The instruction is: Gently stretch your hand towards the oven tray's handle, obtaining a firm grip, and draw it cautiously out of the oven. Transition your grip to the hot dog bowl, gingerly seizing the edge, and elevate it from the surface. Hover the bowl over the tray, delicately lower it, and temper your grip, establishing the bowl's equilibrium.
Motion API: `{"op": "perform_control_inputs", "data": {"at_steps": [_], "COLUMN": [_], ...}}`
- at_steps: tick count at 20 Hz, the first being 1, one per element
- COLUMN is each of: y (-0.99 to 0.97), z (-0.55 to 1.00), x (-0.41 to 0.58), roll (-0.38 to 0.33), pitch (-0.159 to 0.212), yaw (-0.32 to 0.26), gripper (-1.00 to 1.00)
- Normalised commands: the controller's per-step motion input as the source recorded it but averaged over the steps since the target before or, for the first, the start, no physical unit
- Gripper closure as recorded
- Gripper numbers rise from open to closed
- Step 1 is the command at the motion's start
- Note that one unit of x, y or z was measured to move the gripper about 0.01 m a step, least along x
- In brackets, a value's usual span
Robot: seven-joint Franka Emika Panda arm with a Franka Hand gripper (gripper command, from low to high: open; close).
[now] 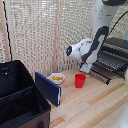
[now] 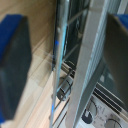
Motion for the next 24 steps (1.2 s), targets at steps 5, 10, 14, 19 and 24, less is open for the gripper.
{"op": "perform_control_inputs", "data": {"at_steps": [5, 10, 14, 19, 24], "y": [0.2, 0.3, 0.3, 0.24, 0.19], "z": [0.33, 0.7, 0.78, 0.61, 0.38], "x": [0.325, 0.375, 0.216, 0.141, 0.074], "roll": [0.019, -0.02, -0.077, -0.04, 0.022], "pitch": [0.049, -0.007, -0.074, -0.103, -0.131], "yaw": [-0.075, -0.206, -0.234, -0.25, -0.251], "gripper": [-1.0, -1.0, -1.0, -1.0, -1.0]}}
